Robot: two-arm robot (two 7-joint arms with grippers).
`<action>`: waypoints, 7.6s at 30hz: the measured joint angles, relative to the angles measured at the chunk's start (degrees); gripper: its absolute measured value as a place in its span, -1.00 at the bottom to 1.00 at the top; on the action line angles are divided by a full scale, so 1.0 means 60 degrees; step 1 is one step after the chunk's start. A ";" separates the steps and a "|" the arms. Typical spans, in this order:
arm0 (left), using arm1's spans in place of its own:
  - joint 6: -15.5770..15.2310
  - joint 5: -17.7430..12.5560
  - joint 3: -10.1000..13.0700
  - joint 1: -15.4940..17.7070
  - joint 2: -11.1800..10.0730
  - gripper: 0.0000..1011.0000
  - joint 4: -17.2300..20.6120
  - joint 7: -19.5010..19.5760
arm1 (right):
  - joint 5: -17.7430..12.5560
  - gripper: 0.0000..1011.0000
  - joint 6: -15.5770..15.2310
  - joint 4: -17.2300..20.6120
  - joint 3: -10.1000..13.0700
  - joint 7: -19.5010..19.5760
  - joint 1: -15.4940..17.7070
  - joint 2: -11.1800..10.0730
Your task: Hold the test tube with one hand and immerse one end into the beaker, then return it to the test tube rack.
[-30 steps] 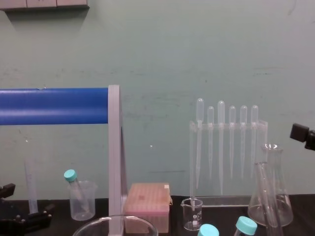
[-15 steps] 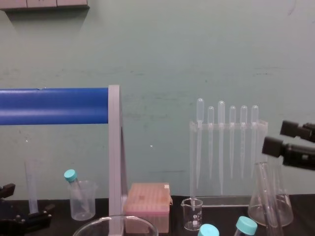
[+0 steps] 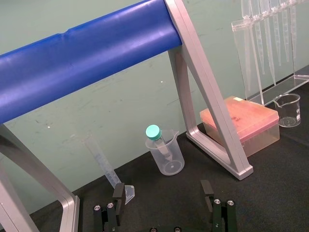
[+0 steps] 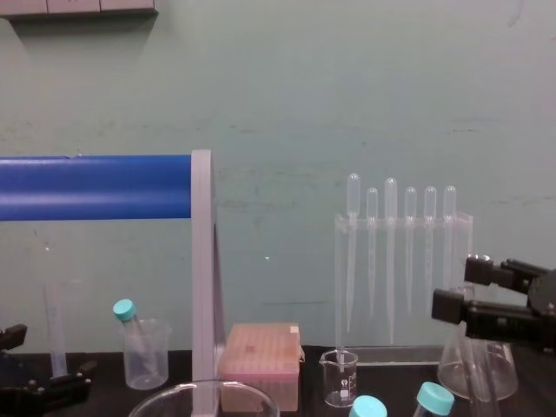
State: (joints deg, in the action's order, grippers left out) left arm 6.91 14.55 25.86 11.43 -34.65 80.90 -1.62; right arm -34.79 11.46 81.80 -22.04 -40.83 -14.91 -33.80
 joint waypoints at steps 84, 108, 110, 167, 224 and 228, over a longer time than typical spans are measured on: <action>0.0000 -0.0001 0.0000 -0.0001 0.0001 0.98 0.0000 0.0000 | 0.0239 -0.50 -0.0521 -0.0324 -0.0032 0.0171 -0.0026 0.0204; 0.0000 -0.0001 0.0000 0.0000 0.0000 0.98 0.0000 0.0000 | -0.0006 -0.52 -0.0546 -0.0294 0.0037 0.0016 -0.0035 0.0223; 0.0000 0.0000 0.0000 0.0000 0.0000 0.98 0.0000 0.0000 | -0.0155 -0.52 -0.0546 -0.0244 0.0089 -0.0053 -0.0037 0.0226; 0.0000 -0.0001 0.0000 -0.0001 0.0000 0.98 0.0000 0.0000 | -0.1019 -0.52 0.0374 -0.0806 0.0509 -0.0228 -0.0732 0.0895; 0.0000 -0.0001 0.0000 -0.0001 0.0000 0.98 0.0000 0.0000 | -0.1694 -0.52 0.0311 -0.1454 -0.0468 -0.2451 -0.2262 0.1543; 0.0000 -0.0001 0.0000 0.0000 0.0000 0.98 0.0000 0.0000 | -0.1830 -0.52 0.0265 -0.1556 -0.0783 -0.2937 -0.2635 0.1749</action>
State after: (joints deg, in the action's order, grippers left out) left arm 6.91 14.55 25.86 11.43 -34.65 80.90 -1.62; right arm -45.77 13.04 72.47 -26.74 -58.45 -30.72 -23.31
